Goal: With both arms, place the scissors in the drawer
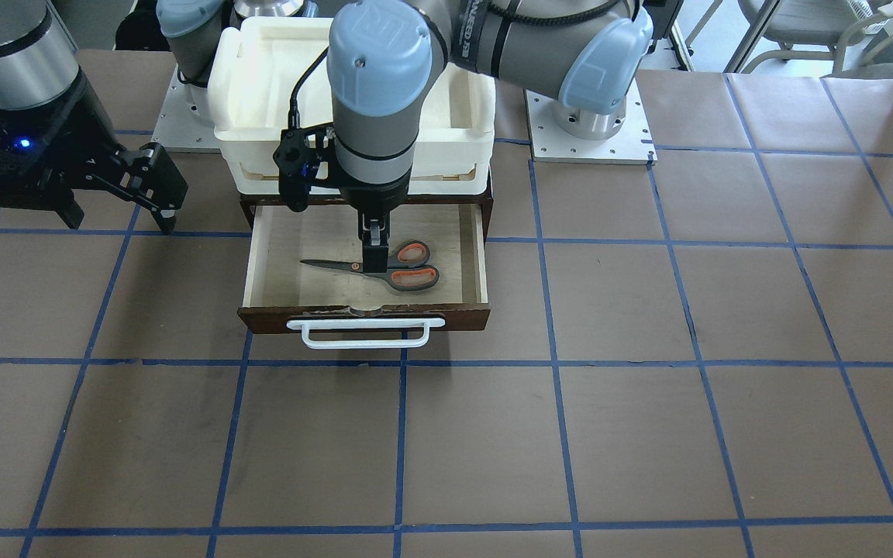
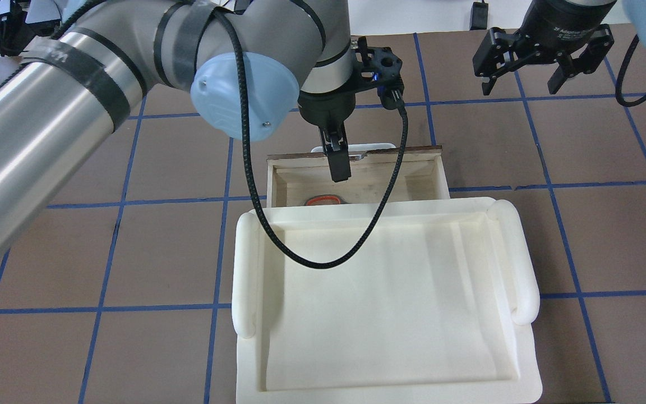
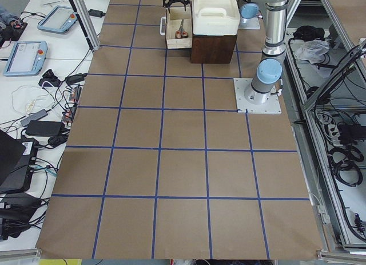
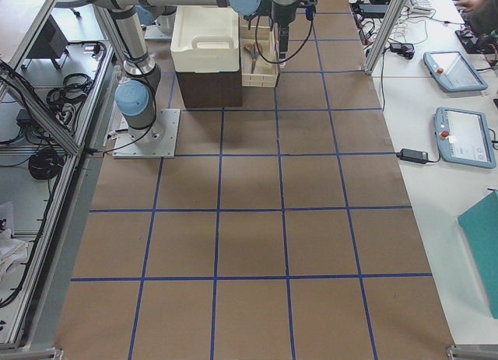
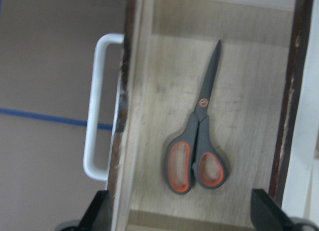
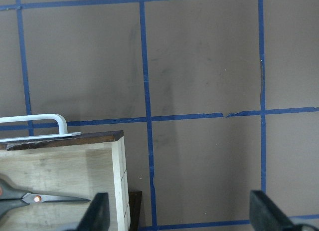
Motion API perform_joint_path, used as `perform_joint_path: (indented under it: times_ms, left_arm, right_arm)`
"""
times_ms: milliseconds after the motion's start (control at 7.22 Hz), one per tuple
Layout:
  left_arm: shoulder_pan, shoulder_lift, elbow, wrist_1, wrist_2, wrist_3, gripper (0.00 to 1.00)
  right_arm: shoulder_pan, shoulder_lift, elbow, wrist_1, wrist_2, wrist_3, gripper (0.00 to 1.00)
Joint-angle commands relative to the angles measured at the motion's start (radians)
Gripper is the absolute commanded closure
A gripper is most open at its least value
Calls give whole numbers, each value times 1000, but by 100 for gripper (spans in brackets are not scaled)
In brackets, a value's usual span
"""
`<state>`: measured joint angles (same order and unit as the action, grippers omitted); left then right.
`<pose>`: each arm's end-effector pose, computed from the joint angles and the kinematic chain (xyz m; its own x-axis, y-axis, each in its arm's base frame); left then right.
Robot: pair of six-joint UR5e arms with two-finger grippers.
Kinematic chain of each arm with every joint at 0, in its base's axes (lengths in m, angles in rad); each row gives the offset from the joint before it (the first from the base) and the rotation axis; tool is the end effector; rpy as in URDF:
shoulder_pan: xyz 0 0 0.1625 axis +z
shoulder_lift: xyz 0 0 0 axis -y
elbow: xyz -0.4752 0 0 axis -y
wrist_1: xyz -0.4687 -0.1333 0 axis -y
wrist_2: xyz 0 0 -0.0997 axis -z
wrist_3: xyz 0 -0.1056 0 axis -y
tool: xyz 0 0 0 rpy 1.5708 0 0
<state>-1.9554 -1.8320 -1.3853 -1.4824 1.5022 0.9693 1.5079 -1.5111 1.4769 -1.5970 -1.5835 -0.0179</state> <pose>-0.3896 -0.5879 0.4821 -0.2138 0.9765 0.0283 0.9745 0.2152 -0.0637 0.0938 -0.6098 0.5535 -0.9989 0.0458 0.0138 0.0449 0.9972 -0.0601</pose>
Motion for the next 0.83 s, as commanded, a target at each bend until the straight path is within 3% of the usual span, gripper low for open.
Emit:
perform_joint_path:
  times_ms: [0,138,415,554,692]
  left_arm:
    - [94,119,-15,30,109,-243,0]
    - [110,164,-23,30,212,-427,0]
    - [183,249,-88,27,295,-805,2]
    - [244,290,-107,14,293,-855,2]
    - [312,316,-135,19,215,-882,2]
  right_arm:
    - [0,-3,0,0,-1,-4,0]
    - [0,-3,5,0,-3,-8,0]
    - [0,-12,16,0,-3,-13,0]
    - [0,-14,22,0,-3,-11,0]
    - [0,-17,22,0,-3,-13,0]
